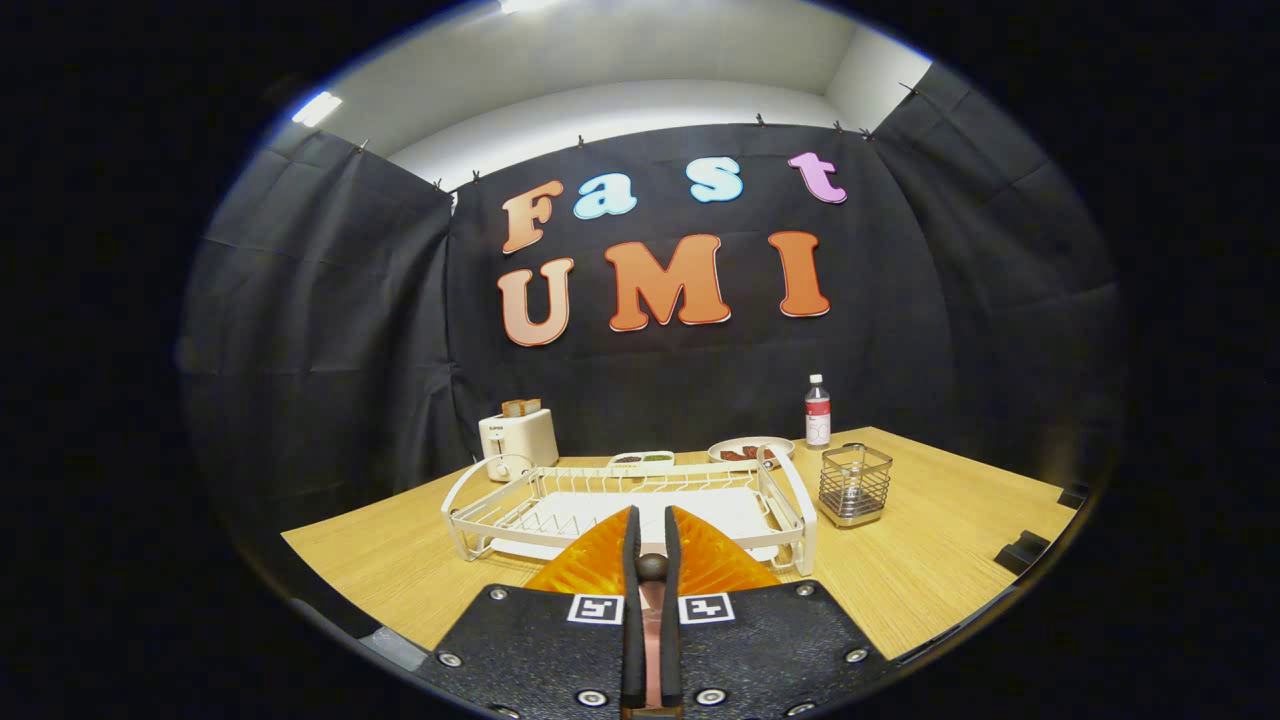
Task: Take the plate from the dish rack, then take the spoon from the basket and place it into the plate.
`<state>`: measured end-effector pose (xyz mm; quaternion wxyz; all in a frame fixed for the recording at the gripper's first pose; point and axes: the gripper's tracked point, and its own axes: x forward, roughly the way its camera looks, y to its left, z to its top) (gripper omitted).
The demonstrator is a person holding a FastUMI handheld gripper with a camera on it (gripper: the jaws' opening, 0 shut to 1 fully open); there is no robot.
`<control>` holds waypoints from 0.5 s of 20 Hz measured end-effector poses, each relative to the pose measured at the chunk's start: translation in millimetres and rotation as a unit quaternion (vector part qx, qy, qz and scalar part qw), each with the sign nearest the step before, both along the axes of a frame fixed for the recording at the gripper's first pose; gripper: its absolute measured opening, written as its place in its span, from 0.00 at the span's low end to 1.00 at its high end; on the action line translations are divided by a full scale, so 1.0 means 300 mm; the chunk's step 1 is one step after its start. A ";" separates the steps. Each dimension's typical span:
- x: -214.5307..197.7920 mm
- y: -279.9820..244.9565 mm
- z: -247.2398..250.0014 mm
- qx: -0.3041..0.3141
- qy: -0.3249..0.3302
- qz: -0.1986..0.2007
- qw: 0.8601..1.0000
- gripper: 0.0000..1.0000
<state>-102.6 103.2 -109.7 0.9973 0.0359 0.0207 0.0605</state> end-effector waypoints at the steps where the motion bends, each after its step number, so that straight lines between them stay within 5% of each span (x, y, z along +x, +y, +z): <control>1: 0.009 0.015 -0.012 0.000 -0.001 0.004 1.000 0.06; 10: 0.062 0.080 -0.050 -0.005 -0.013 0.019 1.000 0.06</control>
